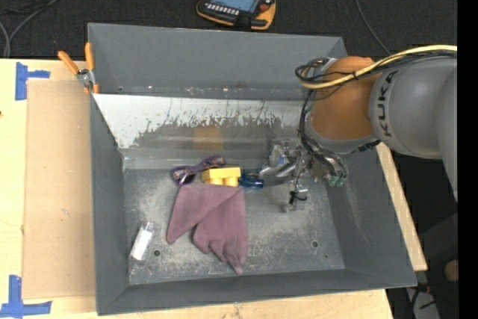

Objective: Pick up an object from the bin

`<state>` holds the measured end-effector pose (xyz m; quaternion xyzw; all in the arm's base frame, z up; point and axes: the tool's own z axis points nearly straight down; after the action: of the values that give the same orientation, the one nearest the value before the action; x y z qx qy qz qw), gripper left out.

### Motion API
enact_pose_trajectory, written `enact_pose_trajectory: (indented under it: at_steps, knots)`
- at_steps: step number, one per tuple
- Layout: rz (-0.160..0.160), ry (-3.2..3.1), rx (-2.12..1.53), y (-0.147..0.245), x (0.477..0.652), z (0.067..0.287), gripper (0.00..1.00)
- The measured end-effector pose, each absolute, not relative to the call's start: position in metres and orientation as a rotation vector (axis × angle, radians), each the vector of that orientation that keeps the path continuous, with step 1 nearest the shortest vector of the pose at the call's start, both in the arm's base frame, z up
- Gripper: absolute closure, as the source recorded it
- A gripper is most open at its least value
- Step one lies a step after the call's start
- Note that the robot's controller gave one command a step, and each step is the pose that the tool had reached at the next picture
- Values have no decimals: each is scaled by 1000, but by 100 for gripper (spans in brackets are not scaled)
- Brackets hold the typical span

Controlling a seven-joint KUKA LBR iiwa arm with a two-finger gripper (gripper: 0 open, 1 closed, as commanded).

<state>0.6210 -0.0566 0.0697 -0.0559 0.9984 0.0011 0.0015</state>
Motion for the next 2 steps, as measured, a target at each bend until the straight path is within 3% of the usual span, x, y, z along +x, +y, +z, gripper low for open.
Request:
enact_pose_trajectory:
  at_steps: [1,2]
  knots:
    - [8,3139,-263,-68,620,76,100]
    - [8,3139,-263,-68,619,77,100]
